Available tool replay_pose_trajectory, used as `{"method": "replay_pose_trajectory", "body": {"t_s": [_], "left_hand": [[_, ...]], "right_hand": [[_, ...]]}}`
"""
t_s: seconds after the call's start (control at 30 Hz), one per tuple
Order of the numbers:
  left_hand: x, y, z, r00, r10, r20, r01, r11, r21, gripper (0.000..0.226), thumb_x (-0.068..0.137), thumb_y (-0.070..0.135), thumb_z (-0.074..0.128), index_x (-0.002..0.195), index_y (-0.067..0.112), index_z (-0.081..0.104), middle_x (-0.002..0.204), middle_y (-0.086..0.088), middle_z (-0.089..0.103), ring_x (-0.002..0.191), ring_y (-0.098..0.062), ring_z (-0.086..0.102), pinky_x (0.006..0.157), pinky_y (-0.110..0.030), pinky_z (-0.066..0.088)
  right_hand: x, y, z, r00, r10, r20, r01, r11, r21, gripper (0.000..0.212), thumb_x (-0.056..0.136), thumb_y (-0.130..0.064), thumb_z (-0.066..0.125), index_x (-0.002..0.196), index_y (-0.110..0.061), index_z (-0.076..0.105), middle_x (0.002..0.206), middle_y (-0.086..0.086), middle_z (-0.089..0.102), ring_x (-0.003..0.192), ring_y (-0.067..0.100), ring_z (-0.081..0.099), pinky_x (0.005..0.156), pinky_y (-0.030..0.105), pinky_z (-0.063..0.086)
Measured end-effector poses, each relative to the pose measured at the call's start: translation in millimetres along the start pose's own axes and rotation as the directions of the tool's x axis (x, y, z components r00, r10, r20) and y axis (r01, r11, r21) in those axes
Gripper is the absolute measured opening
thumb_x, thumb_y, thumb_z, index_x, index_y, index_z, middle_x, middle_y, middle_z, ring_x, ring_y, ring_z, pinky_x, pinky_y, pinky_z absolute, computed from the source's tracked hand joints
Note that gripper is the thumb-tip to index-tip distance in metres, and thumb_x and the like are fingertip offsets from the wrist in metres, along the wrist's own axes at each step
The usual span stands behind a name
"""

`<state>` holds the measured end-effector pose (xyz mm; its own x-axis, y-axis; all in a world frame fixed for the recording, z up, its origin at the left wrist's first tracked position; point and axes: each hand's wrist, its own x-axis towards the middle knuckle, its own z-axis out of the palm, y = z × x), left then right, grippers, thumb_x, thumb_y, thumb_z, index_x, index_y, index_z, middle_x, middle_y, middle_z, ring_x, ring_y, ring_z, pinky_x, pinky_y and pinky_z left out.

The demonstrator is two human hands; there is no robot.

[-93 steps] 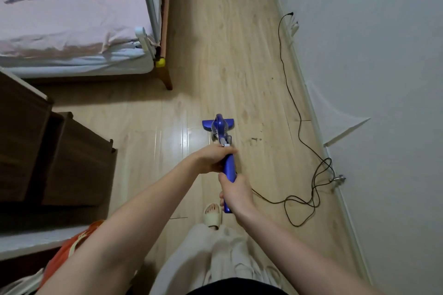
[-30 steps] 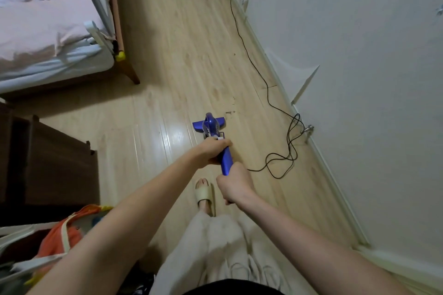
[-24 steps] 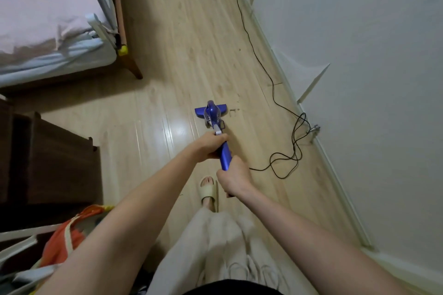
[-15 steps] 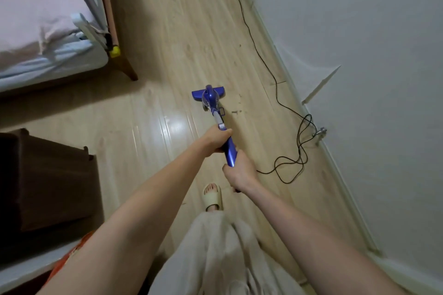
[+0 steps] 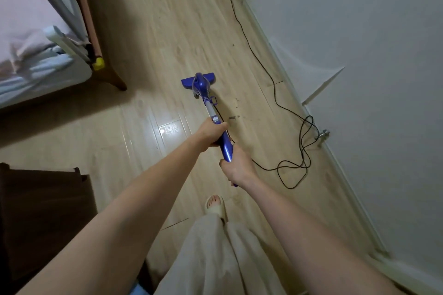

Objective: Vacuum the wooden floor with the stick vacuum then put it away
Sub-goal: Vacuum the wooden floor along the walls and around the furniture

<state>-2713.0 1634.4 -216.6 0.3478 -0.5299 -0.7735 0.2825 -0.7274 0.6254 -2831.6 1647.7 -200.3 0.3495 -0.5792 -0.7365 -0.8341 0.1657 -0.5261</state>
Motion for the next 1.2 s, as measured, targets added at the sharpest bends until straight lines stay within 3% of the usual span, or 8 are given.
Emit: {"method": "replay_pose_trajectory", "body": {"t_s": [0.17,0.43,0.57,0.77,0.93,1.07,1.13,1.2], "left_hand": [[-18,1,1,0.998,-0.058,0.038,0.058,0.998,-0.017,0.005,0.095,0.012,0.048,0.094,0.007,0.045,0.079,-0.01,0.057,0.071,-0.021,0.062,0.069,-0.031,0.054],[-86,-45,42,0.99,-0.114,0.086,0.116,0.993,-0.023,0.008,0.096,0.012,0.046,0.091,0.006,0.046,0.084,-0.014,0.058,0.076,-0.024,0.062,0.079,-0.035,0.055],[-125,-80,82,0.991,-0.106,0.084,0.111,0.992,-0.059,0.012,0.096,0.014,0.046,0.086,0.007,0.046,0.084,-0.014,0.057,0.084,-0.027,0.06,0.088,-0.039,0.053],[-178,-132,144,0.989,-0.125,0.073,0.133,0.985,-0.114,0.014,0.096,0.017,0.047,0.101,0.004,0.044,0.088,-0.015,0.056,0.079,-0.026,0.059,0.075,-0.036,0.055],[-222,-160,167,0.99,-0.083,0.118,0.103,0.98,-0.171,0.01,0.095,0.013,0.046,0.087,0.007,0.045,0.078,-0.013,0.057,0.07,-0.021,0.06,0.072,-0.033,0.055],[-251,-185,158,0.983,-0.079,0.167,0.097,0.99,-0.102,0.007,0.092,0.013,0.049,0.086,0.009,0.047,0.086,-0.014,0.056,0.08,-0.025,0.058,0.083,-0.037,0.054],[-262,-200,153,0.978,-0.084,0.193,0.095,0.994,-0.048,0.008,0.093,0.014,0.049,0.087,0.009,0.047,0.085,-0.013,0.056,0.083,-0.026,0.058,0.081,-0.036,0.054],[-267,-207,148,0.978,-0.079,0.195,0.081,0.997,-0.002,0.007,0.094,0.014,0.047,0.09,0.008,0.047,0.083,-0.012,0.057,0.081,-0.026,0.06,0.079,-0.034,0.055]], "right_hand": [[-18,5,-4,0.999,-0.036,0.009,0.035,0.998,0.059,0.047,0.086,-0.009,0.055,0.129,-0.021,0.043,0.092,0.004,0.052,0.064,0.021,0.051,0.043,0.024,0.041],[-89,66,-13,0.998,-0.053,0.046,0.051,0.998,0.038,0.043,0.083,-0.011,0.057,0.124,-0.02,0.046,0.086,0.001,0.052,0.062,0.017,0.051,0.049,0.028,0.045],[-137,108,-30,0.996,-0.053,0.069,0.054,0.999,-0.009,0.036,0.082,-0.008,0.054,0.115,-0.018,0.045,0.083,0.004,0.05,0.058,0.018,0.048,0.042,0.026,0.043],[-211,169,-47,0.998,-0.056,0.033,0.061,0.985,-0.16,0.045,0.084,-0.008,0.054,0.128,-0.018,0.046,0.085,-0.003,0.048,0.061,0.013,0.049,0.037,0.017,0.035],[-258,199,-45,0.999,-0.043,-0.008,0.04,0.976,-0.212,0.042,0.087,-0.009,0.055,0.127,-0.017,0.044,0.084,-0.004,0.043,0.06,0.011,0.049,0.036,0.017,0.035],[-294,212,-22,0.998,-0.06,-0.033,0.053,0.984,-0.169,0.042,0.089,-0.014,0.055,0.129,-0.017,0.041,0.082,-0.006,0.042,0.061,0.01,0.048,0.038,0.017,0.037],[-310,217,-5,0.998,-0.056,-0.018,0.053,0.99,-0.131,0.04,0.092,-0.019,0.053,0.13,-0.017,0.038,0.083,-0.006,0.043,0.062,0.009,0.048,0.039,0.014,0.036],[-315,220,8,0.999,-0.032,-0.007,0.032,0.998,-0.059,0.041,0.093,-0.018,0.052,0.132,-0.016,0.038,0.085,-0.004,0.047,0.066,0.012,0.052,0.048,0.02,0.045]]}}
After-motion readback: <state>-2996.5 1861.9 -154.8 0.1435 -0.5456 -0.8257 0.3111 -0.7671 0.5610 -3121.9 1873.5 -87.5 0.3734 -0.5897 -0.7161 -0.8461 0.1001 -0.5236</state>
